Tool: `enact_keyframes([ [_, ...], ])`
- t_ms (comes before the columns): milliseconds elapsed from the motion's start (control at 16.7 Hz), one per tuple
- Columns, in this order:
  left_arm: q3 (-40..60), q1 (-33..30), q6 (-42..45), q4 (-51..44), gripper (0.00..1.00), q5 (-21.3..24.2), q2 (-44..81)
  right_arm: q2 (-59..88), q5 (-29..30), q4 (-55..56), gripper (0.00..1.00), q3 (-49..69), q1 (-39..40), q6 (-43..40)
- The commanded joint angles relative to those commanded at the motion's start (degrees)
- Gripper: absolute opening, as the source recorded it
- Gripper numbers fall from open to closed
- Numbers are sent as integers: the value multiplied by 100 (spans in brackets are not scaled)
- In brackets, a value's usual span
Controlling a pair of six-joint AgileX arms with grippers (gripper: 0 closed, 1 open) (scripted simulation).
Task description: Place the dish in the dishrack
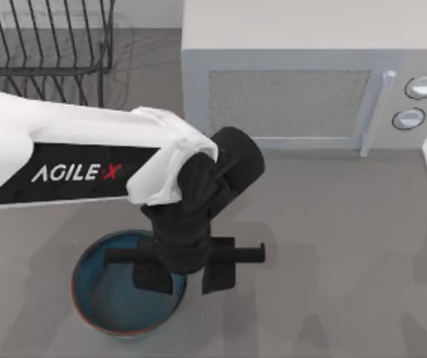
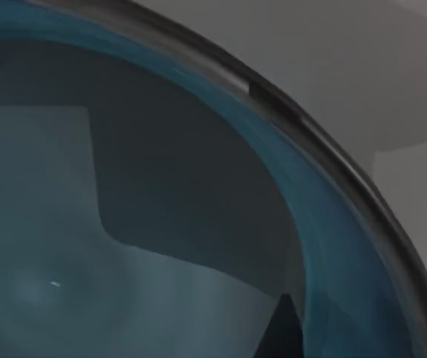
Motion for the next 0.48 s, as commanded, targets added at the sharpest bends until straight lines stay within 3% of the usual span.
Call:
enact_keyframes([
  [180,0,0,0,0,2,0,0,0,0,0,100,0,0,0],
  [480,0,0,0,0,0,0,0,0,0,0,100,0,0,0],
])
